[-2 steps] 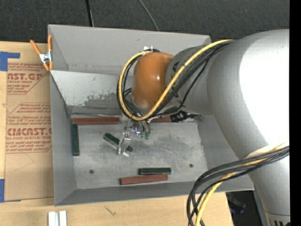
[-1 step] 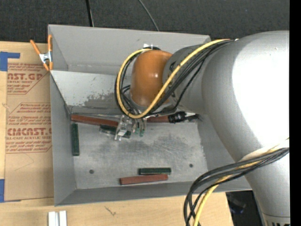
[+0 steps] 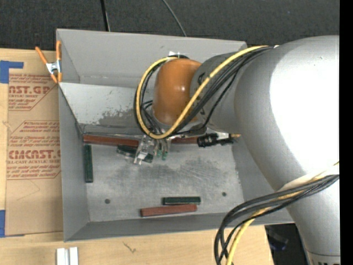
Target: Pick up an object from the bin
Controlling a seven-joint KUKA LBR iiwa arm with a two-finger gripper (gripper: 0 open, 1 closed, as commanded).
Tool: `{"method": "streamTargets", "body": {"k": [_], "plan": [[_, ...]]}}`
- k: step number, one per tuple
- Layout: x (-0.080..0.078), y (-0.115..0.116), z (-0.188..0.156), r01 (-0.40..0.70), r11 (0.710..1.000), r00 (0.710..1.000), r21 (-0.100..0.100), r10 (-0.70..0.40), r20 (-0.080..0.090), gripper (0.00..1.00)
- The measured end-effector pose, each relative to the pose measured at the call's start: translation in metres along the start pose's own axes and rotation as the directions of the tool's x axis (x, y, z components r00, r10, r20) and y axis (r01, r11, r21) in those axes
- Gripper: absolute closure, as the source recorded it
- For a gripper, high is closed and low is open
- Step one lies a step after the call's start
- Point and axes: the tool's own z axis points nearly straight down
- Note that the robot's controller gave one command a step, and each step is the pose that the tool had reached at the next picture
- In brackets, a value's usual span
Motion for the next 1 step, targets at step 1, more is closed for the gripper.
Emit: {"method": "streamTargets", "body": {"k": [1], "plan": [[-0.0023,0.0003,-0.0214,0.061,0.998,0.998,0.01,-0.06,-0.015,1.0]]}}
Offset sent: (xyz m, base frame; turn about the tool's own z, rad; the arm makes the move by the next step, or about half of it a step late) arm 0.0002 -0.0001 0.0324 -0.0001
